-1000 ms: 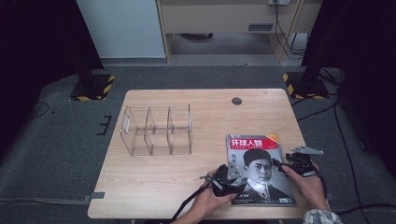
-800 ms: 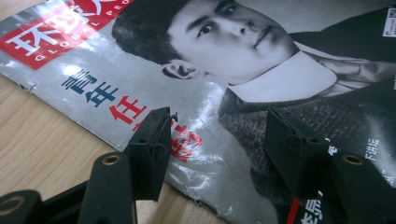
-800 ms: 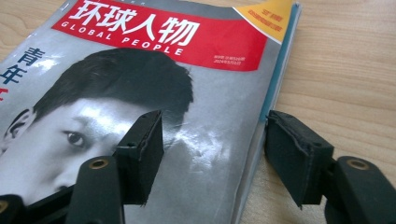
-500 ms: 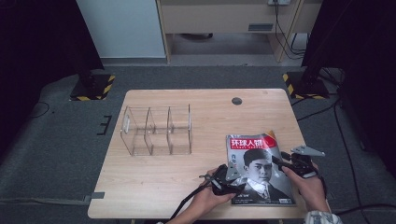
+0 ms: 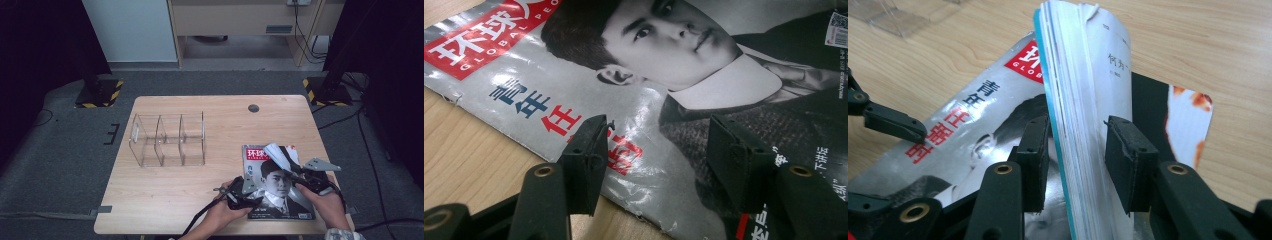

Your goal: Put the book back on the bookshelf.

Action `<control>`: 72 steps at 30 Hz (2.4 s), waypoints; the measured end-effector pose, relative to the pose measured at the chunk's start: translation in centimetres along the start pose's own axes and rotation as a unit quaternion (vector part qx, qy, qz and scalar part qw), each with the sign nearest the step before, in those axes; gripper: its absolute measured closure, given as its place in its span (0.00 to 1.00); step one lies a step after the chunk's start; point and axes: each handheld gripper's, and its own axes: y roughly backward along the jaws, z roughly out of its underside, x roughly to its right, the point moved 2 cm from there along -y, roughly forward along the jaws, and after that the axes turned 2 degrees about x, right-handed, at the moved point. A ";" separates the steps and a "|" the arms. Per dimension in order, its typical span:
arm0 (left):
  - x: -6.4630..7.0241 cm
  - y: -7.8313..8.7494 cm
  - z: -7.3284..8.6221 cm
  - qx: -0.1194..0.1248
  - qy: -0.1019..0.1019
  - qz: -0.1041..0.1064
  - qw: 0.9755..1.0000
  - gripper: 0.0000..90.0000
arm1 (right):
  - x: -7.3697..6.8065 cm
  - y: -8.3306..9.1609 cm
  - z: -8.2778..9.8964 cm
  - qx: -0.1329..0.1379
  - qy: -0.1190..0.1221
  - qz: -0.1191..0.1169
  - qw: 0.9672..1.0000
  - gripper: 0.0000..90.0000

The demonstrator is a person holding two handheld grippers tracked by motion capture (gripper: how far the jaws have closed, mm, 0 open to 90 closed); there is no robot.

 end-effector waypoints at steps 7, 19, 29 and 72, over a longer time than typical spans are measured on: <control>0.0 0.0 0.0 0.000 0.000 0.000 1.000 0.46 | 0.4 -0.6 0.4 -0.019 0.013 0.037 0.999 0.52; 0.0 0.0 0.0 0.000 0.001 0.000 1.000 0.46 | 0.3 -0.7 1.0 -0.036 -0.021 -0.020 0.999 0.69; 0.0 0.0 0.0 -0.001 0.002 0.000 1.000 0.46 | 0.9 -1.8 1.3 -0.065 -0.012 0.009 0.998 0.83; -7.0 -2.0 -1.9 -0.013 0.152 -0.026 0.988 0.35 | 0.5 -0.8 0.7 0.050 -0.071 -0.080 0.993 0.97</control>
